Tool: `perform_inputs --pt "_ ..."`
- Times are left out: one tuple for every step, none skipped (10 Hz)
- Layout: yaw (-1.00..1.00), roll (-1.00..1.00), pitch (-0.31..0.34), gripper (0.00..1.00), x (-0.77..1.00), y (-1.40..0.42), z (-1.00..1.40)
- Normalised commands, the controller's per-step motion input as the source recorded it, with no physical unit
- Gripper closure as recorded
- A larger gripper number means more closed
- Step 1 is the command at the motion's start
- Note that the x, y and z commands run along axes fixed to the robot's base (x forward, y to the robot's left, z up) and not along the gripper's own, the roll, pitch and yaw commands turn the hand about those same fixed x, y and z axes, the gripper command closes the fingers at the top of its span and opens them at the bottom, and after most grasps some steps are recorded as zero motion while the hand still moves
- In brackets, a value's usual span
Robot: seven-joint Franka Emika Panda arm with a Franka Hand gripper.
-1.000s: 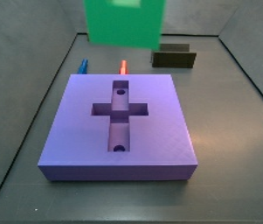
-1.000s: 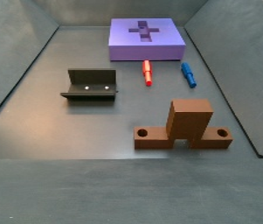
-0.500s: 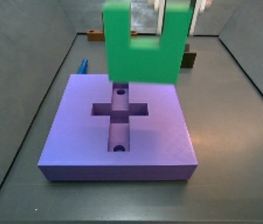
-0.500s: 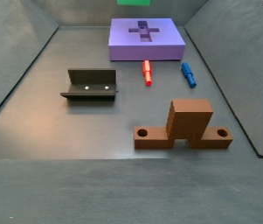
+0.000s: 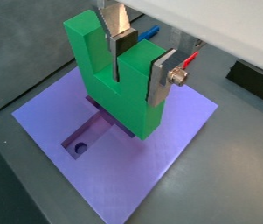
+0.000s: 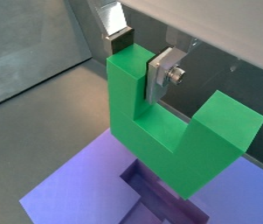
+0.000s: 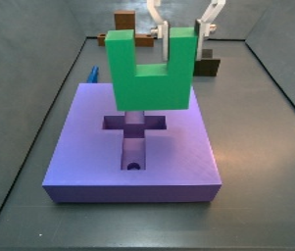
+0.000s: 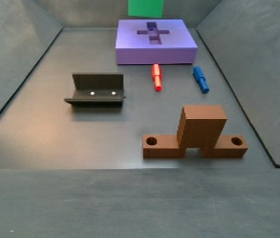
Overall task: Pick up the green object. Move up. Place the green object on the fixture. Regrasp the green object. Move to above the board. Insert the green object.
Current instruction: Insert the green object.
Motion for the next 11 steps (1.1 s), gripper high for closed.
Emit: perform_inputs --pt "0.0 0.34 -0.014 1.0 -0.14 0.0 -0.23" --pt "0.0 0.42 0.0 1.0 -0.21 -0.01 -0.39" --pt "0.0 0.27 -0.03 1.0 -0.15 -0.04 -0.45" --pt "0.03 0.03 -0.104 1.0 -0.03 0.0 -0.31" --pt "0.0 0.04 -0.1 1.0 -0.03 0.0 -0.33" --pt "0.0 0.0 -0.123 1.0 -0.05 0.0 -0.35" --pt "0.0 0.0 -0.121 1.0 -0.03 0.0 -0.34" --pt "0.0 -0.02 -0.12 1.0 -0.21 0.0 -0.2" --pt "0.0 -0.02 -0.129 1.0 -0.21 0.0 -0.11" --pt "0.0 0.0 -0.051 1.0 -0.17 0.0 -0.05" --pt "0.0 0.0 -0.067 1.0 -0.41 0.0 -0.05"
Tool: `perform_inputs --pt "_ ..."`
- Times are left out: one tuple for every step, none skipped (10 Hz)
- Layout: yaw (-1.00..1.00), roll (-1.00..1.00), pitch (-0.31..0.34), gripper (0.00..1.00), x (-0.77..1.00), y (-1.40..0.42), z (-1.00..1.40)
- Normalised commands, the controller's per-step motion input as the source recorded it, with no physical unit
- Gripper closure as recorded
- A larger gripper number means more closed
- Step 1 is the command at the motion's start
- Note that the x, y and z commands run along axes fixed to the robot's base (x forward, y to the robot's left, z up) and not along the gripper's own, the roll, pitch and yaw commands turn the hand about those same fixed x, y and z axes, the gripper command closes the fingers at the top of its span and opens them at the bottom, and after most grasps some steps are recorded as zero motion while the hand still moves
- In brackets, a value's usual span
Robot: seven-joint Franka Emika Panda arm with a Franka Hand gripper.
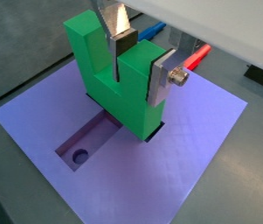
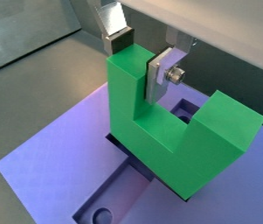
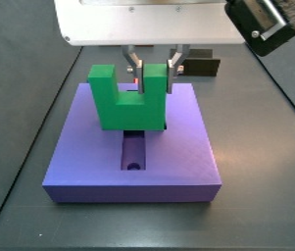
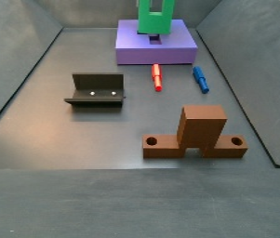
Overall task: Pick up the green object. Move up. Place the green object on the fixture. Regrasp the green object. Move to above the board. Insert the green object.
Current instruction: Insert the green object.
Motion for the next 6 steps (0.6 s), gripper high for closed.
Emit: perform_inputs --pt "0.0 0.0 -0.09 1.0 -0.33 0.0 -0.08" --pt "0.05 0.0 -0.101 1.0 -0.13 0.0 -0.11" --pt "0.19 0.0 -0.106 1.0 0.0 0.0 -0.17" --pt "0.28 0.0 -0.099 1.0 0.0 0.0 -0.18" --pt "0.38 0.0 -0.089 1.0 0.0 0.04 -0.16" --pt "0.39 0.0 -0.084 1.0 0.0 0.03 -0.14"
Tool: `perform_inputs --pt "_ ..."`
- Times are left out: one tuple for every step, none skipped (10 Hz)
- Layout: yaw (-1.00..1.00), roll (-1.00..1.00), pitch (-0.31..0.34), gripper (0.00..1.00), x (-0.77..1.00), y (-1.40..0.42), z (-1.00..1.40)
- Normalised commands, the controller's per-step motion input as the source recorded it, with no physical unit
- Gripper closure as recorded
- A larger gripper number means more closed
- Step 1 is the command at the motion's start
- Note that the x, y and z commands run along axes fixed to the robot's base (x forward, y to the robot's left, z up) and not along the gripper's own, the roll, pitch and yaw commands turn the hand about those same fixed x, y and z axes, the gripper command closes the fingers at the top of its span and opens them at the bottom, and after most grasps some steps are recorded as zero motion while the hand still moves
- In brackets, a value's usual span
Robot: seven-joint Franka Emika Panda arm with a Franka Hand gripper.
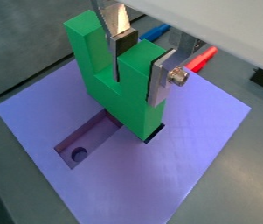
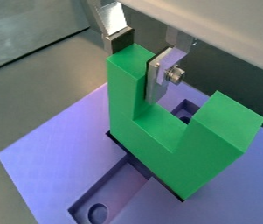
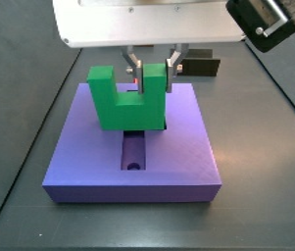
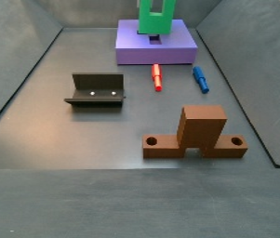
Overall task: Pick up the green object. Move up. Place the green object on the fixture. Regrasp the green object. Move to above the board. Insert the green object.
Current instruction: Insert the green object.
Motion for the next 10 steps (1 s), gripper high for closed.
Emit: perform_inputs --pt "0.19 -0.01 -0.034 1.0 0.06 0.0 -0.07" --pt "0.03 -0.01 -0.007 1.0 0.07 0.0 -0.05" --pt "0.0 0.0 -0.037 1.0 0.0 0.0 -0.17" --pt "-0.03 -0.02 -0.101 1.0 0.0 0.0 -0.43" --pt "-0.1 -0.09 -0.154 1.0 0.0 0.0 -0.63" --pt "-0.19 -0.08 -0.143 1.0 0.0 0.0 -0.77" --pt "-0.19 -0.04 -0.113 1.0 -0.01 0.0 -0.79" --pt "-0.2 -0.02 -0.06 1.0 0.0 0.01 -0.83" --pt "-0.2 0.05 0.0 1.0 0.02 0.02 -0.6" --pt "-0.15 0.12 0.079 1.0 0.0 0.0 -0.28"
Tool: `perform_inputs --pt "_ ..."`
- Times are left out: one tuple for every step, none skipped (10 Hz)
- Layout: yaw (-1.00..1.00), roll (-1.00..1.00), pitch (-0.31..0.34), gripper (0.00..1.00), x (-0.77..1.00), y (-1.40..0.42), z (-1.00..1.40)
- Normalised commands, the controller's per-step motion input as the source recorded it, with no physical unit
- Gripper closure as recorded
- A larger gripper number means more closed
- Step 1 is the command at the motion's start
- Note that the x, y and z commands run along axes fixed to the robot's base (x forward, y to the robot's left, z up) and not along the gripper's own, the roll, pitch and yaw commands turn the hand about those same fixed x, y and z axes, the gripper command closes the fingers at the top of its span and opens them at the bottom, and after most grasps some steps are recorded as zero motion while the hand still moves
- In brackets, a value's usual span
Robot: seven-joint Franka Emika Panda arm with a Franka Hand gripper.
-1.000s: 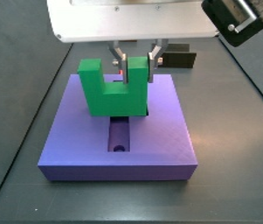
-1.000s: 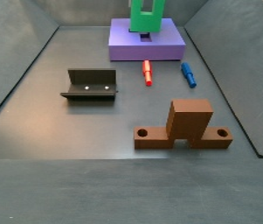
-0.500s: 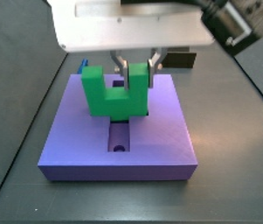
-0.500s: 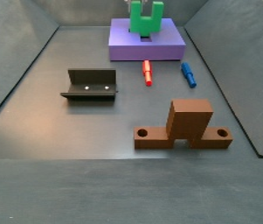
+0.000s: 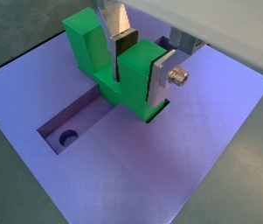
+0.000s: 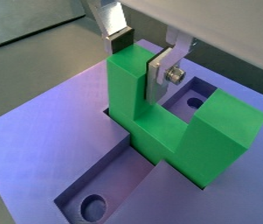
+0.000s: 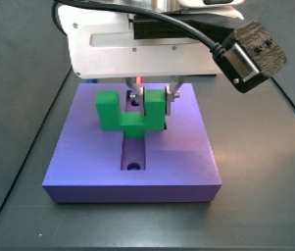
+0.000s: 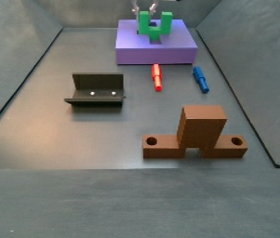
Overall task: Pick up the green object. Move up. Place the green object on the fixture. Regrasp the green object. Move to above the board. Insert the green object.
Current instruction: Insert the green object.
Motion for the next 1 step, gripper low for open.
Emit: perform_inputs --pt "0.0 0.0 0.0 1.0 0.0 0.0 0.0"
